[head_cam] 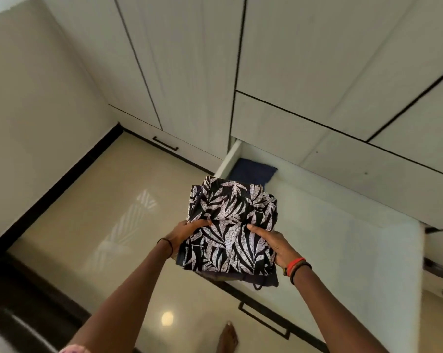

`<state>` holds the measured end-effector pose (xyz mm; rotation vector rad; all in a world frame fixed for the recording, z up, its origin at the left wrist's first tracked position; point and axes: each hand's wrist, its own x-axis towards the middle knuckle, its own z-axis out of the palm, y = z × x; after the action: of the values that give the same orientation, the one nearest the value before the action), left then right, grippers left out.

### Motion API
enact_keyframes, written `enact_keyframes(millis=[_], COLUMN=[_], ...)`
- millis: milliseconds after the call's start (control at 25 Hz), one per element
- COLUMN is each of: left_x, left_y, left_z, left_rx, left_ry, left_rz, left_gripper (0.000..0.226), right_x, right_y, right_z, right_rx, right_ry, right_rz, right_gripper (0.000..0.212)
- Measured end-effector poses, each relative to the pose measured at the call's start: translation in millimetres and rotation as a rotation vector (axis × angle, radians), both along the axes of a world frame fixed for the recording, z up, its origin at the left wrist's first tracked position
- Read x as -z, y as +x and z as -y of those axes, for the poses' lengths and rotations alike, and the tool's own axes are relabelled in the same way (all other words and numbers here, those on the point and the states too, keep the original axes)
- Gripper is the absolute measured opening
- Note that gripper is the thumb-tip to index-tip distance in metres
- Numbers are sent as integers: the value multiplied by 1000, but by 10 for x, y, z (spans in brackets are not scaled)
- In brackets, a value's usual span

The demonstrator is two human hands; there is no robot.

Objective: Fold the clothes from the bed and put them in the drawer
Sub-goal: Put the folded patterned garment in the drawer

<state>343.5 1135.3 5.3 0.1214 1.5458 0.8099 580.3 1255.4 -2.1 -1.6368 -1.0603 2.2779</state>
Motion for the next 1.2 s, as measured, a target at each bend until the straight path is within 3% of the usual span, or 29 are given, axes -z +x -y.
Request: enact_keyframes(millis=[200,320,560,680,800,920,1000,1200], left_x=[231,421,882,1156,1474,1679,1801,2226], left_y=[501,771,1060,1127,1154,1192,1234,1394], left_z=[-574,-868,-1413,-1781,-2162,-2581,-2845,-3146], left_rx=[130,169,220,238,272,287,282,344], left_ry=[-5,-31,-108,-112,-83,-50,-35,16], left_rz=[12,21,23,38,36,19,12,-80], left_gripper=[82,86,67,74,78,62,52,49], right_x=[171,331,752,1021,1330,1648,1758,1984], right_y=[621,935,1277,1347,1370,1415,1429,1422], right_z=[-271,-416,-710,-1001,-1376,-1755,-1986,-2315], right_rx=[134,173,283,333,342,334,354,313], right_ry=[-38,-85,-200,-239,-201,-138,-115,-40], right_rz=[20,11,8,60,147,205,217,255], right_gripper=[53,50,42,33,27,36,32,25])
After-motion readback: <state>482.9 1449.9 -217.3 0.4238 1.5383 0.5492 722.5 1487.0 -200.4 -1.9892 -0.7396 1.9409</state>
